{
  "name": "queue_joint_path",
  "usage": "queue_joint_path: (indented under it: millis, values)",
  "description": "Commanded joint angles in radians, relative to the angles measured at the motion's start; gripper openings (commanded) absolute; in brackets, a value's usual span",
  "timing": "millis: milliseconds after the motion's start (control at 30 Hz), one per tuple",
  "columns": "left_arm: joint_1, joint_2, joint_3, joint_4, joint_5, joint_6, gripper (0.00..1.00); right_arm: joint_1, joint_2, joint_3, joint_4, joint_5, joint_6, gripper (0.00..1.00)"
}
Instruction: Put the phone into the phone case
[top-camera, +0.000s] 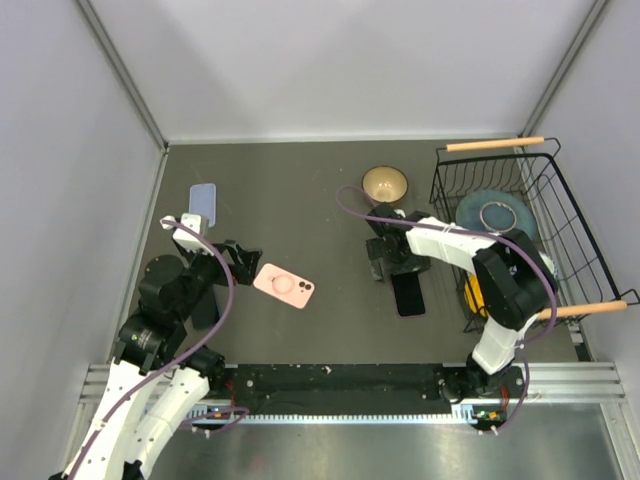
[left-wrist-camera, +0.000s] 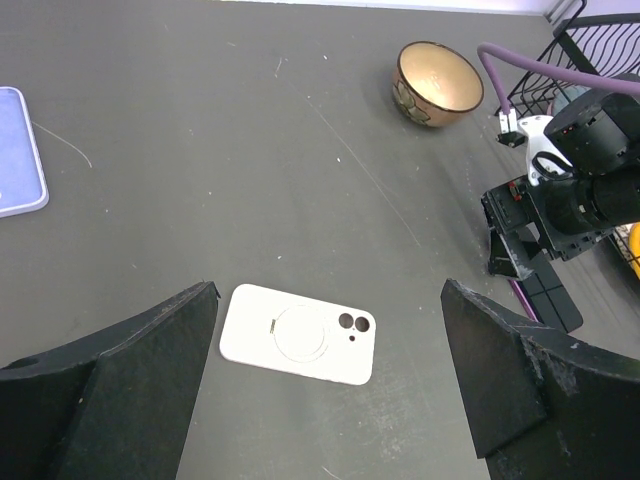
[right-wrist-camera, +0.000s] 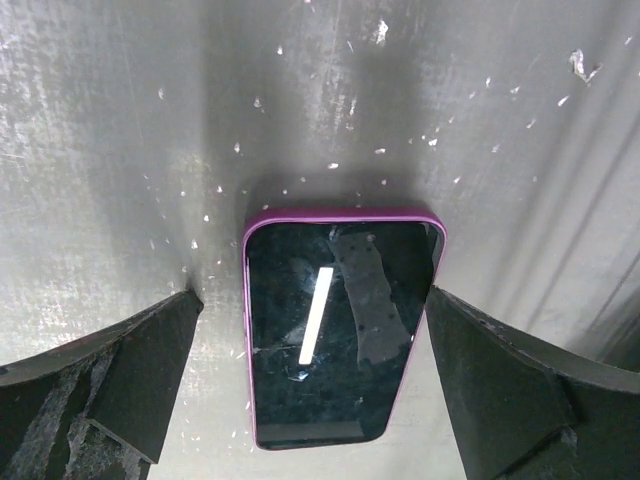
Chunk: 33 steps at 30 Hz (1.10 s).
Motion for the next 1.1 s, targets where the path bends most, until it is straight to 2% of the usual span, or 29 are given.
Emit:
queue_joint_path:
  millis: [0,300,600,833,1067]
  values:
    - [-0.003,0.001,-0.005,0.018,-0.012,-0.001,0.99,-0.006,0.022,-0.039,0.056,-0.049,0.015,0.99]
    - [-0.004,0.008,-0.008,0.021,-0.002,0.0,0.99,-0.008,0.0,-0.093,0.108,-0.143,-0.023,0.94]
    - [-0.004,0.023,-0.008,0.024,-0.001,0.0,0.99,-0.006,-0.085,-0.114,0.163,-0.306,-0.068,0.9]
    - [-0.004,0.029,-0.008,0.024,-0.004,-0.001,0.99,-0.006,-0.169,-0.114,0.114,-0.2,-0.126,0.99]
    - [-0.004,0.029,-0.01,0.023,0.002,-0.001,0.99,-0.006,-0.151,-0.124,0.071,-0.14,-0.187,0.99]
